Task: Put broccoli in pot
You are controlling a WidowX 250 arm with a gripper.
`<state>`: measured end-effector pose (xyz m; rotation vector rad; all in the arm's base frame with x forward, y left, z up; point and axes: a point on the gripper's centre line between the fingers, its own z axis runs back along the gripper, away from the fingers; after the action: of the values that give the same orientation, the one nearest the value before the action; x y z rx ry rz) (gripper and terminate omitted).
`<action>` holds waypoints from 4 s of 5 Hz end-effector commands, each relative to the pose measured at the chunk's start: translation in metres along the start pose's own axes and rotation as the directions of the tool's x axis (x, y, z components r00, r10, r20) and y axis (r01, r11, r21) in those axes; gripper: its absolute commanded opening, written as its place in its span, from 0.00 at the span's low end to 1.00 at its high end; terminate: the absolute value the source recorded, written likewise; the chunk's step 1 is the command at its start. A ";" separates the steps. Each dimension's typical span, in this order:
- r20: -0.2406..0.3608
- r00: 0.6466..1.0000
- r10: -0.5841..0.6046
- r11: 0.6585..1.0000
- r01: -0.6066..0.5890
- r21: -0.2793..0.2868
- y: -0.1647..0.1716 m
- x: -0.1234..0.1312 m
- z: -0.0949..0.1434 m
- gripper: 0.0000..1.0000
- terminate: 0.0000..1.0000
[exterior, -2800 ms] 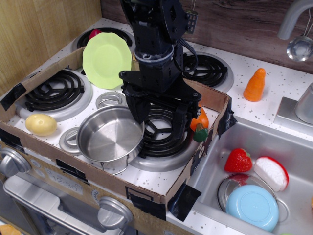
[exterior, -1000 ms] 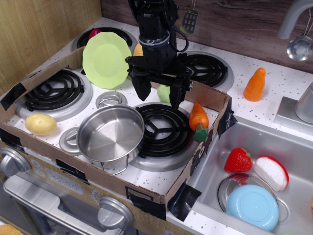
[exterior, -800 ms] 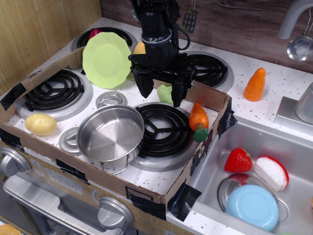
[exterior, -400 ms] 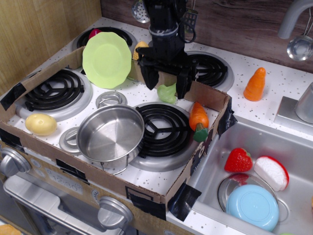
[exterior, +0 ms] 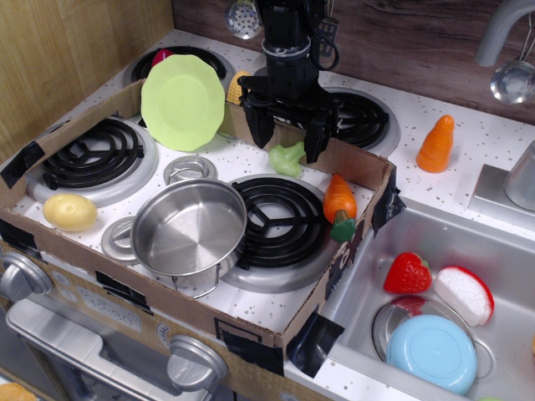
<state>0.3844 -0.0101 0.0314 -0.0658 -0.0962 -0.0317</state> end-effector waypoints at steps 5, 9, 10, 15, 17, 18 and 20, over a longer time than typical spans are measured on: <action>0.070 0.997 0.022 0.998 -0.026 0.060 -0.006 0.009 0.005 0.00 0.00; 0.097 0.994 0.051 0.979 -0.069 0.190 0.000 -0.021 0.089 0.00 0.00; 0.139 0.986 0.094 0.975 -0.119 0.188 -0.002 -0.049 0.086 0.00 0.00; 0.119 0.967 0.224 0.942 -0.246 0.228 0.016 -0.106 0.070 0.00 0.00; 0.106 0.963 0.246 0.944 -0.263 0.201 0.017 -0.114 0.059 1.00 0.00; 0.098 0.968 0.232 0.951 -0.247 0.188 0.020 -0.110 0.060 1.00 0.00; 0.089 0.978 0.190 0.967 -0.202 0.156 0.020 -0.103 0.062 1.00 0.00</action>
<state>0.2703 0.0181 0.0712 0.0920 -0.1264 0.1686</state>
